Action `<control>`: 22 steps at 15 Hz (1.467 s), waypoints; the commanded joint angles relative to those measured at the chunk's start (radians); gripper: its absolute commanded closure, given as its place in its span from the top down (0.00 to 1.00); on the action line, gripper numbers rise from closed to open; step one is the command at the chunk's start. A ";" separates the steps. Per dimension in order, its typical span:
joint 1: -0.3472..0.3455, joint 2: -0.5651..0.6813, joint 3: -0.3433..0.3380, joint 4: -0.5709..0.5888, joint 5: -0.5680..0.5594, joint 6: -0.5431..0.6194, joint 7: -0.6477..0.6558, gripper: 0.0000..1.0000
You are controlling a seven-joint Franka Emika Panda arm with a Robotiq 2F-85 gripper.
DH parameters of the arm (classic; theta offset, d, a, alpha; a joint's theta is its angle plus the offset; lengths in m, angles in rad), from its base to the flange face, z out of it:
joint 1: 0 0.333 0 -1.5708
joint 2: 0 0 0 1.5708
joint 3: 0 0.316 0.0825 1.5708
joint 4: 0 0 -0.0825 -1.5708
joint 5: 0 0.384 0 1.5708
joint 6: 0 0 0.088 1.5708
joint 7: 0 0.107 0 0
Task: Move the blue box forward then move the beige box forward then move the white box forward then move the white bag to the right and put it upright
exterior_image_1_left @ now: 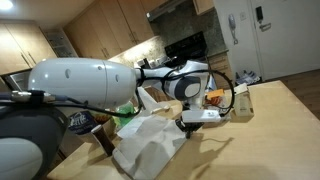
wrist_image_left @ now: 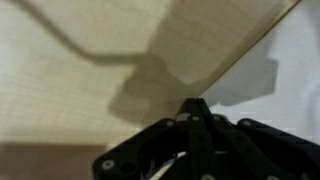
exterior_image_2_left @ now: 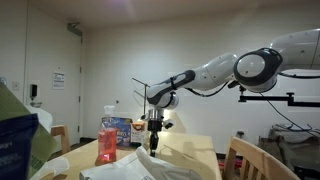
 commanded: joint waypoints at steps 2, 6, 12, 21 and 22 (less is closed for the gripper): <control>0.015 0.012 -0.010 0.037 -0.011 0.029 0.009 0.00; 0.018 -0.032 -0.028 0.008 -0.034 0.131 -0.017 0.00; -0.004 -0.072 -0.106 -0.043 -0.100 0.341 0.007 0.00; -0.017 -0.066 -0.228 -0.152 -0.130 0.342 0.009 0.00; -0.017 -0.071 -0.237 -0.163 -0.131 0.346 0.013 0.00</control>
